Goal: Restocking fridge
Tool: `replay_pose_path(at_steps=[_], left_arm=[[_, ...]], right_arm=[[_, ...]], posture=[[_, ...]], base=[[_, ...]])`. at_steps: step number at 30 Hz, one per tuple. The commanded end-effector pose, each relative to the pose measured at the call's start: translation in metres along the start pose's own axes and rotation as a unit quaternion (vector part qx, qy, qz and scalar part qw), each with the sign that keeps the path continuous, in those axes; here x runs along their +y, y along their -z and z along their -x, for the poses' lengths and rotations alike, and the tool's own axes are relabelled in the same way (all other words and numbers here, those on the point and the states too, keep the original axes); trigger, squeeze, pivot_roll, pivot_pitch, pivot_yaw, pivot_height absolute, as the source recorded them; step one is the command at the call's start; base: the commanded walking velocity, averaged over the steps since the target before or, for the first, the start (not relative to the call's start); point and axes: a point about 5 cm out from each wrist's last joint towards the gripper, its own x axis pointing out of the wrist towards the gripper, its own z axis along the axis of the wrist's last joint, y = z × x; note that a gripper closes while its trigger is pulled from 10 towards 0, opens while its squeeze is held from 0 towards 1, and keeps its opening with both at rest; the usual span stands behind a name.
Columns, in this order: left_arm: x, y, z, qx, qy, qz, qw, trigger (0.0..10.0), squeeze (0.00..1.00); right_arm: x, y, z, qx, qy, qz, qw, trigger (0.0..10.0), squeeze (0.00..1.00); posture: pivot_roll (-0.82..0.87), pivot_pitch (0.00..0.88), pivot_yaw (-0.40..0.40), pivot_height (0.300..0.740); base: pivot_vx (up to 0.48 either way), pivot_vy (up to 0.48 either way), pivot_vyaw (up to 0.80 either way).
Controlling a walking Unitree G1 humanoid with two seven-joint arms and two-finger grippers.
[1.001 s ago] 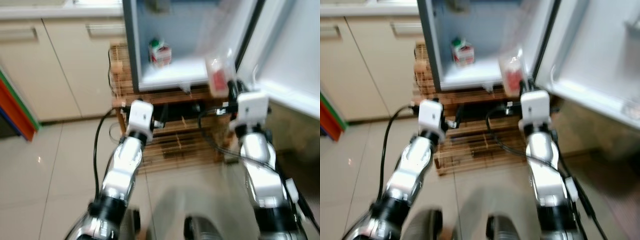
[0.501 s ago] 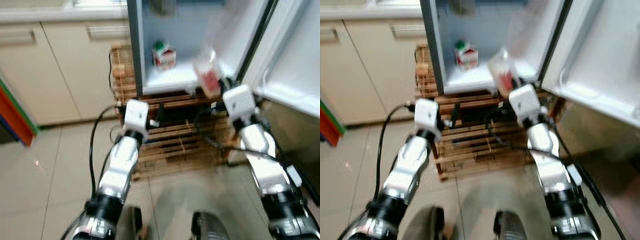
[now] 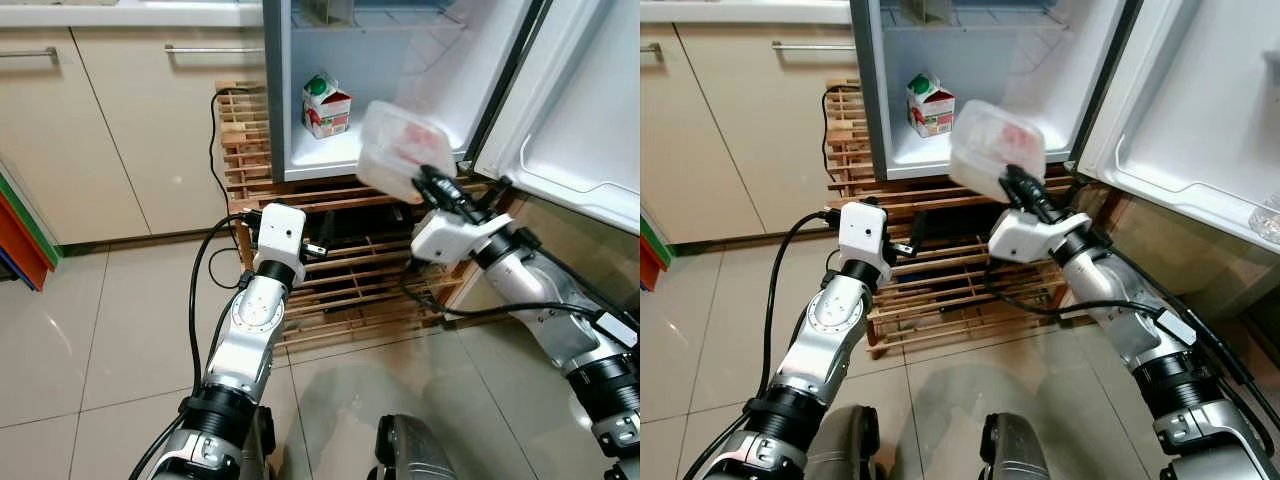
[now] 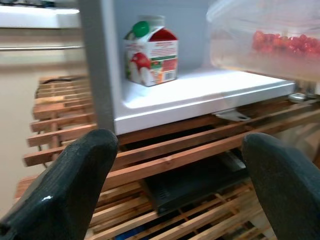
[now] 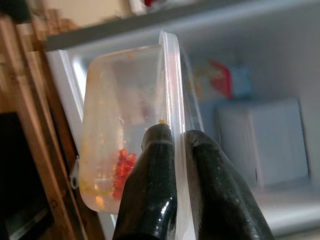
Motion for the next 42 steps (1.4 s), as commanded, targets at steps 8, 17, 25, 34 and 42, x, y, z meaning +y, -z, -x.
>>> replay_pose_path(at_steps=[8, 17, 25, 34, 42], left_arm=[[0.001, 0.0, 0.001, 0.002, -0.002, -0.008, 1.0, 10.0, 0.0], [-0.003, -0.003, 0.002, -0.009, 0.008, -0.008, 1.0, 10.0, 0.0], [-0.003, -0.004, 0.001, -0.01, 0.011, -0.012, 1.0, 10.0, 0.0], [-0.002, -0.006, 0.001, -0.016, 0.002, -0.01, 1.0, 10.0, 0.0], [-0.002, -0.006, 0.002, -0.017, 0.001, -0.009, 1.0, 10.0, 0.0]], right_arm=[[0.0, 0.005, 0.0, -0.027, -0.011, 0.074, 0.997, 10.0, 0.0], [-0.001, 0.012, -0.001, -0.029, -0.008, 0.103, 0.994, 10.0, 0.0], [0.001, 0.011, -0.002, -0.032, -0.007, 0.104, 0.994, 10.0, 0.0], [0.0, 0.002, -0.008, -0.056, 0.007, 0.11, 0.992, 10.0, 0.0], [-0.022, 0.011, -0.024, -0.053, 0.021, 0.14, 0.989, 10.0, 0.0]], posture=[[0.05, 0.039, -0.051, 0.642], [0.05, 0.043, -0.049, 0.642], [0.05, 0.045, -0.044, 0.642], [0.05, 0.047, -0.042, 0.642], [0.05, 0.076, -0.045, 0.642]], base=[[0.0, 0.0, 0.0], [0.381, 0.0, 0.0], [0.474, 0.0, 0.0], [0.447, 0.0, 0.0], [0.0, 0.0, 0.0]])
